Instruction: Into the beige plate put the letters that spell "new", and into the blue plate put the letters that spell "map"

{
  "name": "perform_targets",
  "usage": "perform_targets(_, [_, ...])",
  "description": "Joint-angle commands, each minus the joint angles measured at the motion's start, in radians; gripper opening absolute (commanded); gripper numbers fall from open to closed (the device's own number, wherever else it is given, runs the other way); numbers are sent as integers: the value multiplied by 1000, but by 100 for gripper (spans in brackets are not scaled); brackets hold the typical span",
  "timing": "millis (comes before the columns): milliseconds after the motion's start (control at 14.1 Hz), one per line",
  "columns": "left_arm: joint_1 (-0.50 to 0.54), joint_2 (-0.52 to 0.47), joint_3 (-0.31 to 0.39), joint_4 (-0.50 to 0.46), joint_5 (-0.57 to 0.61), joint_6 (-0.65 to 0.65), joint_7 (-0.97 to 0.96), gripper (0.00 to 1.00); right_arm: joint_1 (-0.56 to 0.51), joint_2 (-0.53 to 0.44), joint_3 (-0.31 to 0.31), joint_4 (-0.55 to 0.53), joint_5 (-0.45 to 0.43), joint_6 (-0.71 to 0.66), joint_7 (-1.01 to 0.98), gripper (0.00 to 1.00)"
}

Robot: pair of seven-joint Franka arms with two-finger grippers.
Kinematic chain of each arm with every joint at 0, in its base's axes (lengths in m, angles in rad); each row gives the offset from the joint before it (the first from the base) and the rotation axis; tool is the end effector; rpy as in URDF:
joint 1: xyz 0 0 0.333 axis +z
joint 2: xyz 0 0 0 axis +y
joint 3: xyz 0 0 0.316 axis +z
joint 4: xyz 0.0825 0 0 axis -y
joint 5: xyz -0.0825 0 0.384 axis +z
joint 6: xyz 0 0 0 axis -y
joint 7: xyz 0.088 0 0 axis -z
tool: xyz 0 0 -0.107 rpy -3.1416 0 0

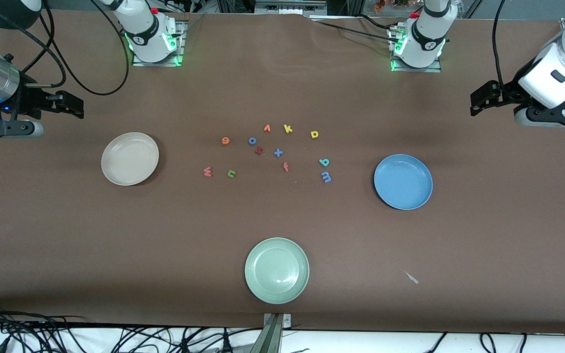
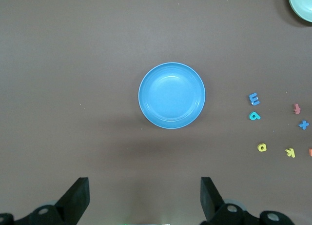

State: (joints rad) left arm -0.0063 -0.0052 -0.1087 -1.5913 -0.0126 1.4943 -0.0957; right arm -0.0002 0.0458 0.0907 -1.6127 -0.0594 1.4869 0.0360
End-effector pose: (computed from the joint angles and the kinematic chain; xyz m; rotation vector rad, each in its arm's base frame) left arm 0.5401 -0.0640 0.6114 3.1358 -0.0308 -0.1453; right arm 0.5535 0.0424 0.5733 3.0637 0.0841 -0.2574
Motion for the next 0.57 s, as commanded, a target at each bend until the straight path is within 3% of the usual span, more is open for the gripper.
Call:
perform_targets(0, [5, 4, -5, 25, 0, -22, 5, 100, -1, -6, -3, -6, 20, 3, -11, 100])
perform_targets(497, [-12, 74, -6, 33, -1, -43, 18, 100, -1, 3, -2, -7, 20, 0, 2, 100])
